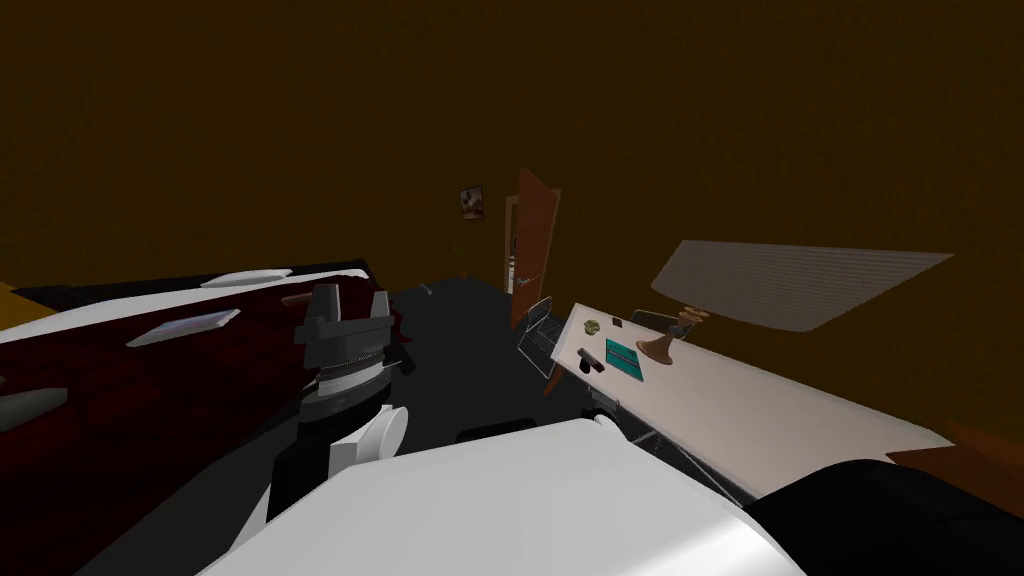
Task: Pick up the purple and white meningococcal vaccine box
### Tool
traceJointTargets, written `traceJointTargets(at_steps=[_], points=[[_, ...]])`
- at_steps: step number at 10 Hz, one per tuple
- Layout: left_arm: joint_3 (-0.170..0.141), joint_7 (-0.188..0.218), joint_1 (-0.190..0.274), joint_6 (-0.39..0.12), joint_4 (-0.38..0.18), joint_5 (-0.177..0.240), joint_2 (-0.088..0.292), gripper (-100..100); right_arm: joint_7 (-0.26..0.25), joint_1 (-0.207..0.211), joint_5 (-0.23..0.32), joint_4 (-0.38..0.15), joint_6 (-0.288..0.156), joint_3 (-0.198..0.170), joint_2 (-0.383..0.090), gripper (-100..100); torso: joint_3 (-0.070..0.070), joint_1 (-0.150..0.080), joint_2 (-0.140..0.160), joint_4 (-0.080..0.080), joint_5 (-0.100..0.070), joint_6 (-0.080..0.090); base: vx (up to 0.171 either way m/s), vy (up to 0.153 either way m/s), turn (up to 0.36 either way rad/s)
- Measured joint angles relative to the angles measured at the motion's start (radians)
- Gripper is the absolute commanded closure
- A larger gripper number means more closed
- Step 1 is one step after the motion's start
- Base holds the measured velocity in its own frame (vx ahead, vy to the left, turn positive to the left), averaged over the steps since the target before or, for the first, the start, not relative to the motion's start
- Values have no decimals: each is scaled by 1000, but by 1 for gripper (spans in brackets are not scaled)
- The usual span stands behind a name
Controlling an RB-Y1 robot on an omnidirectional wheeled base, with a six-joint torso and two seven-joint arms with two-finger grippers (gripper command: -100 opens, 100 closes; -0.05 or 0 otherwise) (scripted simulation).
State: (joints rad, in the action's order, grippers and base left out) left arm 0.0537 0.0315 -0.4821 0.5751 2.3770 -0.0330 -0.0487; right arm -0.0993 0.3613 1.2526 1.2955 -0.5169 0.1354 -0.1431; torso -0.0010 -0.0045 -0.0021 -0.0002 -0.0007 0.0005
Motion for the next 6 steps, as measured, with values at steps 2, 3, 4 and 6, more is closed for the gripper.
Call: traceJointTargets(at_steps=[2,3,4,6], points=[[0,0,0,0,0,0,0,0,6,-12,57,-63,-51,0,-3,-100,0,0,-1,0,0,0,40,-44,220],[0,0,0,0,0,0,0,0,5,-18,72,-87,-72,1,-5,-100,0,0,0,0,0,1,46,-58,239],[0,0,0,0,0,0,0,0,16,-18,110,-124,-96,-1,-8,-100,0,-1,-1,0,0,0,36,-61,152],[0,0,0,0,0,0,0,0,7,-32,150,-172,-144,-2,-2,-100,0,0,0,0,0,0,33,-58,207]])
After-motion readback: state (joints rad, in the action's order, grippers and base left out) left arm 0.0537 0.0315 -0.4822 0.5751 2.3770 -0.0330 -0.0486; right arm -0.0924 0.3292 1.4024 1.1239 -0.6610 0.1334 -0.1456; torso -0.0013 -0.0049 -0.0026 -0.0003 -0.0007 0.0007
